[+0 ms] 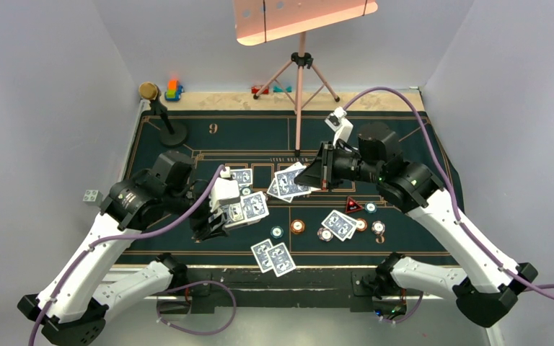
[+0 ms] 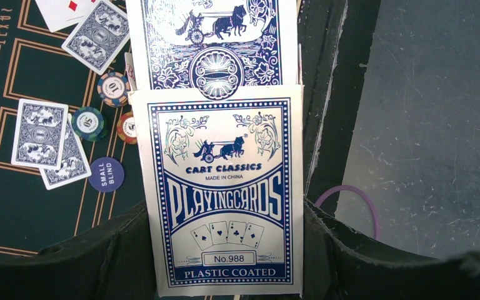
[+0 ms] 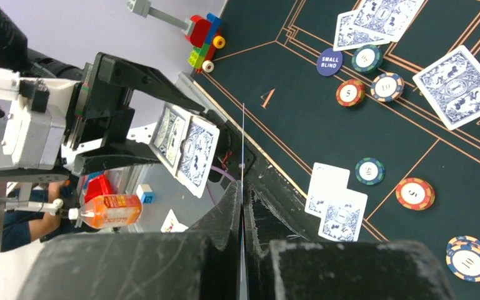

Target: Distribute texas hold em gaming equipment

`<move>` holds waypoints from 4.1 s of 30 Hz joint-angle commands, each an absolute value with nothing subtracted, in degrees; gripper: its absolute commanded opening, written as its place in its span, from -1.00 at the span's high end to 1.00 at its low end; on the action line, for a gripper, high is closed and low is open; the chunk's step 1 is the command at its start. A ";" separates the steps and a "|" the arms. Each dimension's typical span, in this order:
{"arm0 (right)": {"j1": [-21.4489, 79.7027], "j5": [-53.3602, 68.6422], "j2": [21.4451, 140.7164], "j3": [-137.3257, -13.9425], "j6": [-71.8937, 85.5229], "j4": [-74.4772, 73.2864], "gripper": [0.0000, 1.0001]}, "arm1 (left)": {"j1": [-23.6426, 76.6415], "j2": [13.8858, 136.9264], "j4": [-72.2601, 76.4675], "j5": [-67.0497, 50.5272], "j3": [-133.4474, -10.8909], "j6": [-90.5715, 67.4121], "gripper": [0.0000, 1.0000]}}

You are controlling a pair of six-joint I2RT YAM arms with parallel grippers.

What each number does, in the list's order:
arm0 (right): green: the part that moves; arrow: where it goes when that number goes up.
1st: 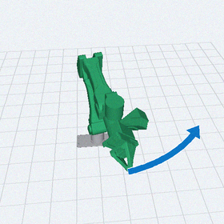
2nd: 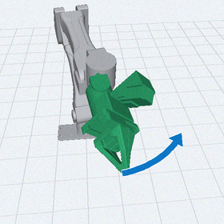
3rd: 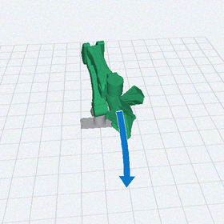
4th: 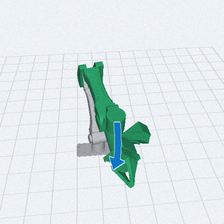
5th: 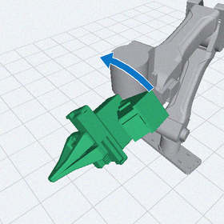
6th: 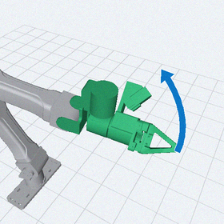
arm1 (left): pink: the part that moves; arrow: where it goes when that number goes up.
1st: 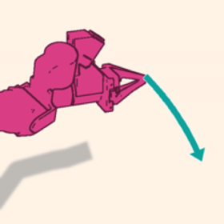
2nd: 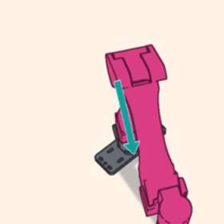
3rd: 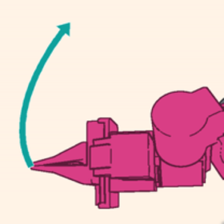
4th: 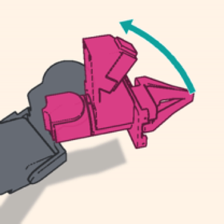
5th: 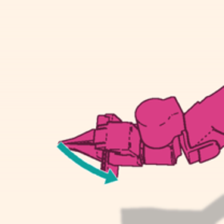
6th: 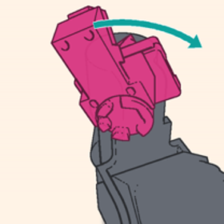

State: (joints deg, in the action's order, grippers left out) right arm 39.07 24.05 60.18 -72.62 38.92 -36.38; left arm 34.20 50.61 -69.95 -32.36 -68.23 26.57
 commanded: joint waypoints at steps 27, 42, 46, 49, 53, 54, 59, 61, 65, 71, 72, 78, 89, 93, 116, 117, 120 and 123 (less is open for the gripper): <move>31.81 14.07 99.31 -56.80 43.70 -0.19 1.00 | 34.32 49.74 -70.46 -33.77 -66.34 28.20 0.35; 31.89 6.93 96.19 -55.92 41.36 -12.95 0.12 | 34.24 49.51 -69.77 -34.10 -64.25 28.00 0.38; 31.85 5.70 92.58 -58.12 39.63 -18.38 -0.18 | 33.95 49.78 -69.55 -34.19 -63.38 28.07 0.40; 31.82 5.58 89.84 -59.72 38.44 -21.54 -0.25 | 33.13 49.80 -68.61 -33.69 -62.46 28.13 0.40; 31.87 8.04 84.55 -60.70 37.88 -23.59 -0.26 | 31.65 49.96 -67.15 -33.17 -61.53 28.42 0.42; 31.84 9.41 82.73 -60.92 37.97 -23.45 -0.26 | 31.57 50.04 -67.01 -33.13 -61.52 28.66 0.42; 32.27 23.91 75.29 -62.80 38.83 -20.25 -0.50 | 31.40 49.67 -65.35 -32.38 -61.48 28.67 0.44; 33.16 28.87 72.88 -62.88 40.25 -18.16 -0.62 | 31.31 49.72 -64.78 -32.43 -61.45 28.36 0.45; 39.17 27.97 70.89 -66.39 40.02 -20.19 -0.73 | 31.35 50.26 -64.38 -32.85 -61.92 27.74 0.44; 43.00 28.93 71.68 -69.38 40.37 -22.68 -0.81 | 31.36 51.49 -64.70 -33.51 -63.64 27.15 0.44; 43.06 30.80 70.90 -67.66 42.32 -19.63 -0.82 | 31.37 51.57 -64.68 -33.57 -63.83 26.82 0.44; 47.76 23.33 71.79 -69.67 43.15 -24.37 -0.85 | 31.31 52.21 -64.26 -34.08 -65.28 25.21 0.44; 56.66 13.61 79.80 -78.12 43.33 -30.81 -0.92 | 31.32 52.57 -64.17 -33.30 -65.74 24.68 0.44; 58.42 12.34 83.55 -82.75 42.56 -33.69 -0.93 | 31.30 52.93 -63.29 -33.14 -66.19 23.60 0.44; 52.41 28.27 77.52 -67.72 54.40 -8.63 -0.59 | 31.30 55.68 -59.04 -30.37 -69.49 18.59 0.25; 52.21 28.93 77.44 -67.06 54.63 -7.48 -0.50 | 31.37 55.68 -59.26 -30.54 -69.59 18.88 0.20; 52.08 30.37 77.61 -66.79 54.50 -5.70 -0.31 | 31.33 55.56 -59.98 -31.12 -69.95 19.43 0.13; 51.71 32.30 77.42 -65.18 55.97 -0.97 -0.21 | 31.35 55.36 -60.54 -31.38 -69.88 19.88 0.11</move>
State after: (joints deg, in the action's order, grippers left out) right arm 51.77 27.24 78.48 -66.32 53.30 -11.20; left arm 31.53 55.83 -61.34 -29.78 -67.26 20.08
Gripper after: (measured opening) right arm 0.628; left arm 0.703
